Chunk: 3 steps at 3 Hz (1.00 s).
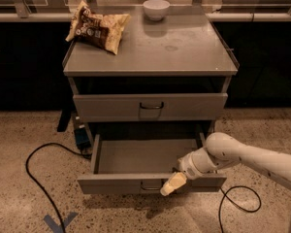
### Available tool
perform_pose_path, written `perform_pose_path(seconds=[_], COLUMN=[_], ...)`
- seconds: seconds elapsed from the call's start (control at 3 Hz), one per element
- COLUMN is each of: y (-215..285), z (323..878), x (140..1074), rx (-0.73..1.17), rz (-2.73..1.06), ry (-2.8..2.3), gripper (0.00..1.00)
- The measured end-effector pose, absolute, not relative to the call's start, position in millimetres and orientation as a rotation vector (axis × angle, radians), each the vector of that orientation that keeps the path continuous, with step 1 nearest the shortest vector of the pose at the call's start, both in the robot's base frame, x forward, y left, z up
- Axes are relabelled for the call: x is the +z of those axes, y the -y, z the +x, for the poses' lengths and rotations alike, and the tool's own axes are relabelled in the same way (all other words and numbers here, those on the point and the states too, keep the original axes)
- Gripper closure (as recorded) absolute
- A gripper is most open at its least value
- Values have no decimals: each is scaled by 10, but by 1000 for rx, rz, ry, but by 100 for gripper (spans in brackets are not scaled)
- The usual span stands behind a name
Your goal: Open middle drawer
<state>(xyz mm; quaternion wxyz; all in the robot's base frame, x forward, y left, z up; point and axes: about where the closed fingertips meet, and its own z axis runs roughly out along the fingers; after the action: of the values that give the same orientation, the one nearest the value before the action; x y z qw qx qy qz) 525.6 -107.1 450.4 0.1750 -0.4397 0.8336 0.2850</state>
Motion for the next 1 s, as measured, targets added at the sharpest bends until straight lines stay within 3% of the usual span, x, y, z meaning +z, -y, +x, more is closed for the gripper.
perform_pose_path(seconds=[1.0], y=[1184], z=[4793], x=[4348], rx=[907], rz=[-1333], ry=[-2351], gripper=[0])
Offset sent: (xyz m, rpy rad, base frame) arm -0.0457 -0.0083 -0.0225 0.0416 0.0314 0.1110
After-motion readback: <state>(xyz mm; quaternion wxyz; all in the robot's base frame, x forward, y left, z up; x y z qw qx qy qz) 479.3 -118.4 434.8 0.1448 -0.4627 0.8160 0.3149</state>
